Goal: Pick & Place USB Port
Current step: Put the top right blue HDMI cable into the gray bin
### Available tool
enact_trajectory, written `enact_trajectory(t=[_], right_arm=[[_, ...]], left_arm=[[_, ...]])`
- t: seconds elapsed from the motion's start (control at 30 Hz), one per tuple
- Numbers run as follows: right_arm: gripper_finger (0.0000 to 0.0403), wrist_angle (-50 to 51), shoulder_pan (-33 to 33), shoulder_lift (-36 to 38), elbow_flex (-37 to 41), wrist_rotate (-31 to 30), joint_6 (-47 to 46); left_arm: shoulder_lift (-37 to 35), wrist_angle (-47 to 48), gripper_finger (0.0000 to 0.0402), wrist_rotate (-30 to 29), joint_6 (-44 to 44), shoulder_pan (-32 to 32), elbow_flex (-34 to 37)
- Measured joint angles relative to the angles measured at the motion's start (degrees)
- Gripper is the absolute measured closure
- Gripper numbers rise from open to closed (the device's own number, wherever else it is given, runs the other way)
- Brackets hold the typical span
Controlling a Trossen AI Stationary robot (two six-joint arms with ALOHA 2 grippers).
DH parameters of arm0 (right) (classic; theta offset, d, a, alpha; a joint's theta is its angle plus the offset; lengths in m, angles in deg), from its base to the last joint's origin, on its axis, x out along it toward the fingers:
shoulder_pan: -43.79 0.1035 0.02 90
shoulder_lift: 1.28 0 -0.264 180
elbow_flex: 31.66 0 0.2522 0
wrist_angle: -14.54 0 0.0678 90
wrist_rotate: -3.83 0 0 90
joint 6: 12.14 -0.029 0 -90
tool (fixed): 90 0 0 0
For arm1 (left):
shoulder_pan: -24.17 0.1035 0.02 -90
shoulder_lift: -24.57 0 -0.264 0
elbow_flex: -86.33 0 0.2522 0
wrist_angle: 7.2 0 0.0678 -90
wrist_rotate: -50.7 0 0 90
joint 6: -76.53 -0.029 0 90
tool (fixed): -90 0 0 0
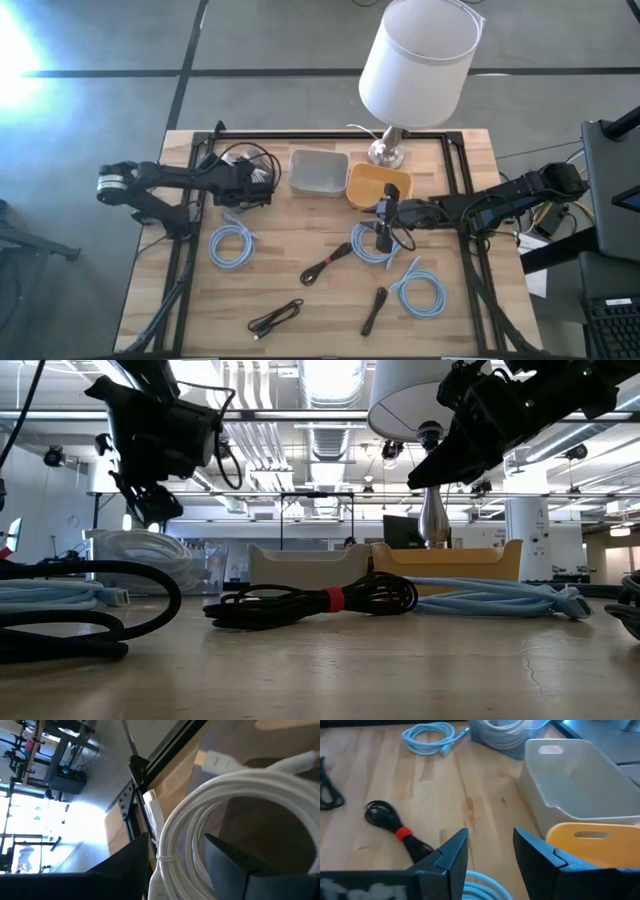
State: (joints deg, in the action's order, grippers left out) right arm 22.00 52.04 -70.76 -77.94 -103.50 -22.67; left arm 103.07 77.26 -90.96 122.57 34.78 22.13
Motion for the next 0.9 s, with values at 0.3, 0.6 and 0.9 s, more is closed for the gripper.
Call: enact_trajectory(t=[0.3, 0.6, 0.9], right_arm=[[0.0235, 0.02, 0.02, 0.00, 0.02, 6.45, -2.59], [0.0234, 0.08, 1.40, -7.43, 0.11, 10.37, -14.95], [0.0234, 0.48, 2.89, -17.31, 0.15, 14.45, -22.71]], left_arm=[[0.00, -4.17, 0.0220, 2.17, -4.46, -0.52, -5.00], [0.00, -13.89, 0.0220, 3.34, -10.72, -1.35, -5.58], [0.00, -14.14, 0.0221, 4.11, -11.76, -1.35, -5.55]])
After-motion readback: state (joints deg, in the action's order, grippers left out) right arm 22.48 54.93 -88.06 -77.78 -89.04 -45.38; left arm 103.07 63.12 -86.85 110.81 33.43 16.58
